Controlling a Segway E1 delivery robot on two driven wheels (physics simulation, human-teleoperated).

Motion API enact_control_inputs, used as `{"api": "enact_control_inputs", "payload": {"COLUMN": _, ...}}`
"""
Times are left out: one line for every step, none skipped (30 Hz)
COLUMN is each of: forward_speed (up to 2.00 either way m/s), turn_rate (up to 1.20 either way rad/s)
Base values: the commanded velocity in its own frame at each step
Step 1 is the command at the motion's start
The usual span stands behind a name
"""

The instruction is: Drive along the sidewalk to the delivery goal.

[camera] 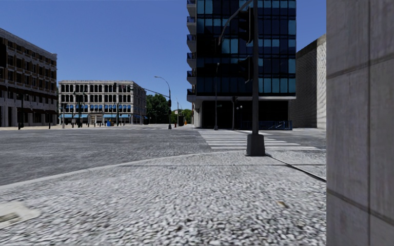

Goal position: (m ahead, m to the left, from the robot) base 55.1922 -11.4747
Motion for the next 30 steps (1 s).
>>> {"api": "enact_control_inputs", "payload": {"forward_speed": 2.00, "turn_rate": 0.00}}
{"api": "enact_control_inputs", "payload": {"forward_speed": 2.00, "turn_rate": 0.00}}
{"api": "enact_control_inputs", "payload": {"forward_speed": 2.00, "turn_rate": 0.00}}
{"api": "enact_control_inputs", "payload": {"forward_speed": 2.00, "turn_rate": 0.00}}
{"api": "enact_control_inputs", "payload": {"forward_speed": 2.00, "turn_rate": 0.00}}
{"api": "enact_control_inputs", "payload": {"forward_speed": 2.00, "turn_rate": 0.00}}
{"api": "enact_control_inputs", "payload": {"forward_speed": 2.00, "turn_rate": 0.00}}
{"api": "enact_control_inputs", "payload": {"forward_speed": 2.00, "turn_rate": -0.01}}
{"api": "enact_control_inputs", "payload": {"forward_speed": 2.00, "turn_rate": -0.04}}
{"api": "enact_control_inputs", "payload": {"forward_speed": 2.00, "turn_rate": -0.07}}
{"api": "enact_control_inputs", "payload": {"forward_speed": 2.00, "turn_rate": -0.07}}
{"api": "enact_control_inputs", "payload": {"forward_speed": 2.00, "turn_rate": -0.11}}
{"api": "enact_control_inputs", "payload": {"forward_speed": 2.00, "turn_rate": -0.17}}
{"api": "enact_control_inputs", "payload": {"forward_speed": 2.00, "turn_rate": -0.21}}
{"api": "enact_control_inputs", "payload": {"forward_speed": 2.00, "turn_rate": -0.21}}
{"api": "enact_control_inputs", "payload": {"forward_speed": 2.00, "turn_rate": -0.22}}
{"api": "enact_control_inputs", "payload": {"forward_speed": 2.00, "turn_rate": -0.22}}
{"api": "enact_control_inputs", "payload": {"forward_speed": 2.00, "turn_rate": -0.22}}
{"api": "enact_control_inputs", "payload": {"forward_speed": 2.00, "turn_rate": -0.22}}
{"api": "enact_control_inputs", "payload": {"forward_speed": 2.00, "turn_rate": -0.22}}
{"api": "enact_control_inputs", "payload": {"forward_speed": 2.00, "turn_rate": -0.22}}
{"api": "enact_control_inputs", "payload": {"forward_speed": 2.00, "turn_rate": -0.22}}
{"api": "enact_control_inputs", "payload": {"forward_speed": 2.00, "turn_rate": -0.22}}
{"api": "enact_control_inputs", "payload": {"forward_speed": 2.00, "turn_rate": -0.22}}
{"api": "enact_control_inputs", "payload": {"forward_speed": 2.00, "turn_rate": -0.23}}
{"api": "enact_control_inputs", "payload": {"forward_speed": 2.00, "turn_rate": -0.23}}
{"api": "enact_control_inputs", "payload": {"forward_speed": 2.00, "turn_rate": -0.24}}
{"api": "enact_control_inputs", "payload": {"forward_speed": 2.00, "turn_rate": -0.24}}
{"api": "enact_control_inputs", "payload": {"forward_speed": 2.00, "turn_rate": -0.25}}
{"api": "enact_control_inputs", "payload": {"forward_speed": 2.00, "turn_rate": -0.28}}
